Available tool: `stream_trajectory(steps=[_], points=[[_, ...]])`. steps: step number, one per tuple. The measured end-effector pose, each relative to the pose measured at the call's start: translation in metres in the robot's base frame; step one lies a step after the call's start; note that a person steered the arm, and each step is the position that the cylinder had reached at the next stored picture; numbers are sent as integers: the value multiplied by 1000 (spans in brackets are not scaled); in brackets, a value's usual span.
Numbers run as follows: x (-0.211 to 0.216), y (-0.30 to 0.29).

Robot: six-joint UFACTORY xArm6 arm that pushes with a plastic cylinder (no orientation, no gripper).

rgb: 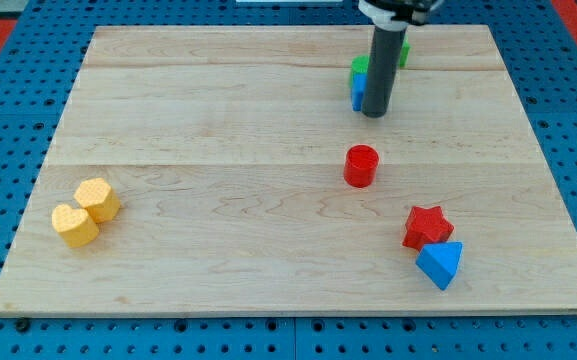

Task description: Move the red circle to the bottom of the blue cube

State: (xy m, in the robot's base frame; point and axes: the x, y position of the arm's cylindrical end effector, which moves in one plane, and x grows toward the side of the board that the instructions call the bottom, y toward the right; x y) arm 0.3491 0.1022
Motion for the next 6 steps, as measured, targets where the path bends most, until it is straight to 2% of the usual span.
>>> stream_trajectory(steps=[1, 2, 3, 4, 5, 6], points=[[35, -33], [79, -95], [104, -105], [138, -39], [108, -16], [105, -22]])
